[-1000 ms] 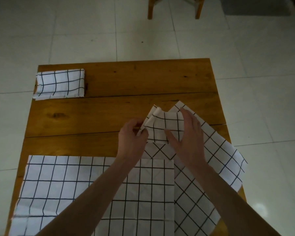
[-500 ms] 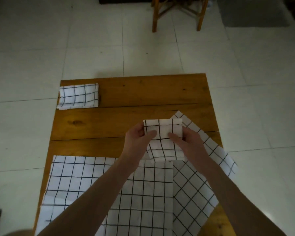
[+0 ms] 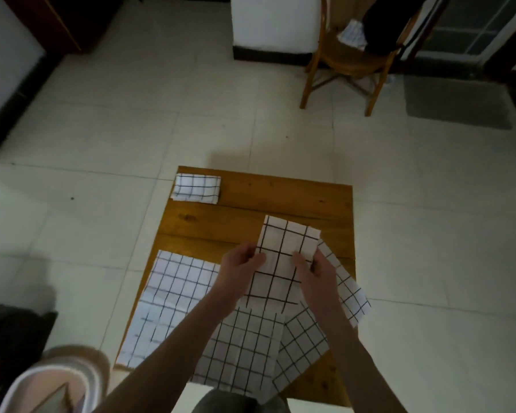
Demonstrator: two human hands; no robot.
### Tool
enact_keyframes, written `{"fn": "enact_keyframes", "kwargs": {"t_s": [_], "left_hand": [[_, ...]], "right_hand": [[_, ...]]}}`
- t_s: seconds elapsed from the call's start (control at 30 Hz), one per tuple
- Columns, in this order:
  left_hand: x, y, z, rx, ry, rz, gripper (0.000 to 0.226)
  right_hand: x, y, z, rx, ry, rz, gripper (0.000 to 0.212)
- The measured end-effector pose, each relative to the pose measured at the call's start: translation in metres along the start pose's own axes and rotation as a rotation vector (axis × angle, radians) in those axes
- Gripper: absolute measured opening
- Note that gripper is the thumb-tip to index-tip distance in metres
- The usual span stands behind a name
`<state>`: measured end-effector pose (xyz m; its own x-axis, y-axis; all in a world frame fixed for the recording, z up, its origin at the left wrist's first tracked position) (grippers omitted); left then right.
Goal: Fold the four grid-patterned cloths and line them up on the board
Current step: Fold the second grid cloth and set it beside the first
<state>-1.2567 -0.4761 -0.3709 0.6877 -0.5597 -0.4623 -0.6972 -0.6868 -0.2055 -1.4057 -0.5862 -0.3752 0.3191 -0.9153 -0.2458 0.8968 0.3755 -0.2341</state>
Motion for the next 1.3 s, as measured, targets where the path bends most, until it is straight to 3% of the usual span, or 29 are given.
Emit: {"fn": "enact_keyframes", "kwargs": {"t_s": [0.2,0.53,0.77,0.9,1.03,1.3], "left_hand": [[-0.048,-0.061,-0.027,-0.090,0.063,-0.164,0.004],[-0.092,-0.201,-0.016,-0.206,0.097,-0.382,0.009],[-0.102,-0.318,-0.007,-0.290,0.151,-0.407,0.009],[-0.104,-0.393,0.002,-0.271,0.185,-0.415,0.010],[-0.102,-0.459,0.015,-0.259,0.174,-0.414,0.006],[-0.092,-0.548,0.014,-0.290,0.193,-0.436,0.009]], "right_hand": [[-0.049,0.027,0.032,0.110,0.028,0.017,0.007],[-0.113,0.131,0.084,0.127,-0.037,0.233,0.006],[-0.172,0.224,0.118,0.045,-0.102,0.295,0.020],[-0.210,0.280,0.140,0.046,-0.146,0.240,0.006],[-0.240,0.331,0.159,0.031,-0.166,0.232,0.005],[-0.272,0.413,0.190,0.092,-0.165,0.241,0.019]]}}
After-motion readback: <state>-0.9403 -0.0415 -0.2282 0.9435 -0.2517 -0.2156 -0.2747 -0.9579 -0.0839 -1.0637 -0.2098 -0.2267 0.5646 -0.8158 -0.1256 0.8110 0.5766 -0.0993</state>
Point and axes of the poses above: each hand's wrist, its own x-axis towards the middle knuckle, its own y-axis out of the palm, z = x × y, the point moved 7 cm from there along x, towards the middle knuckle, and after that the axes turned 9 degrees about -z, right-handed, at the moved point
